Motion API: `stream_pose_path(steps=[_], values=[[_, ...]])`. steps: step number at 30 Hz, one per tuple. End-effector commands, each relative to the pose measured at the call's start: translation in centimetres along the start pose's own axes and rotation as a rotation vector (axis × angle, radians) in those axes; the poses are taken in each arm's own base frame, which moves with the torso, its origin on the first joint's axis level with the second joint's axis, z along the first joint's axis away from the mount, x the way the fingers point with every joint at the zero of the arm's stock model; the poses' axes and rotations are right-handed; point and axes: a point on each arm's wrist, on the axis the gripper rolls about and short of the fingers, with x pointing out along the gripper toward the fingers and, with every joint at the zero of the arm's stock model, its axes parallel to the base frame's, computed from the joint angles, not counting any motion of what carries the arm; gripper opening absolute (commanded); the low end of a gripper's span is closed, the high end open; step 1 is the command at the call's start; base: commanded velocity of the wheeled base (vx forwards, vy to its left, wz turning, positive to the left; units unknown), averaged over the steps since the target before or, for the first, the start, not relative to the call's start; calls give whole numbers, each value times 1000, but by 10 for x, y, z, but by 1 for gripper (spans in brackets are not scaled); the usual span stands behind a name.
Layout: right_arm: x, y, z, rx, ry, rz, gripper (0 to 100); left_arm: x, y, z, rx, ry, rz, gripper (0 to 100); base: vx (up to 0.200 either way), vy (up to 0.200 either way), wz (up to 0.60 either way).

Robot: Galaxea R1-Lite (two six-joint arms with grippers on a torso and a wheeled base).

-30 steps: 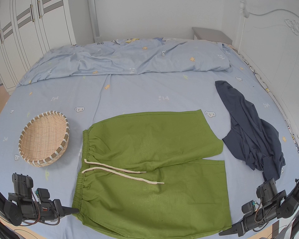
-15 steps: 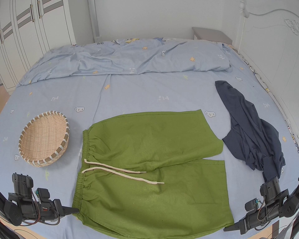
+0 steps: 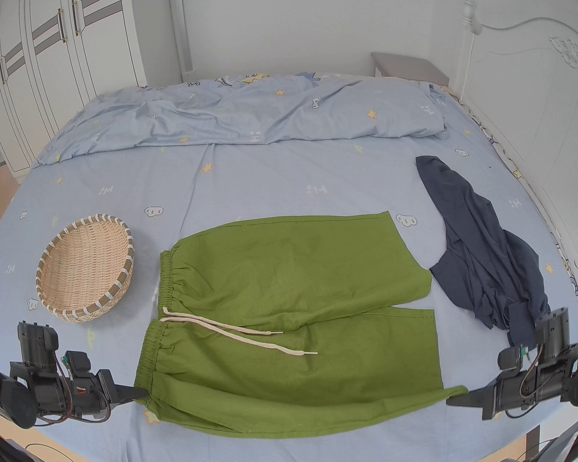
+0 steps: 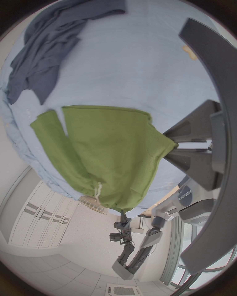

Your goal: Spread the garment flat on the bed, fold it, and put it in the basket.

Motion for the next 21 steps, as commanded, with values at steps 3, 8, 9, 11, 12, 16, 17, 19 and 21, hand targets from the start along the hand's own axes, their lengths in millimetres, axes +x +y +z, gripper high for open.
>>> stream_pose_path(steps=[3,8,9,11,12,16,17,19,21], values=[[-33,26,77,-67,-178,9,0,-10,-41,56,23,-84,-23,0,0,0,0],[-37,25,114,-85,-243,11,0,-15,-64,89,51,-119,-47,0,0,0,0],[-34,24,122,-84,-245,10,0,-14,-68,97,53,-123,-49,0,0,0,0],[-30,21,135,-84,-255,8,0,-9,-75,109,62,-118,-57,0,0,0,0],[-29,20,141,-86,-263,7,0,-6,-78,113,69,-114,-62,0,0,0,0],[-23,18,168,-103,-294,9,0,8,-88,130,90,-107,-82,0,0,0,0],[-21,17,174,-108,-302,10,0,13,-91,133,99,-103,-87,0,0,0,0],[-20,16,190,-115,-326,6,0,20,-94,141,98,-101,-93,0,0,0,0],[-21,17,210,-117,-341,2,0,26,-95,150,97,-105,-89,0,0,0,0]])
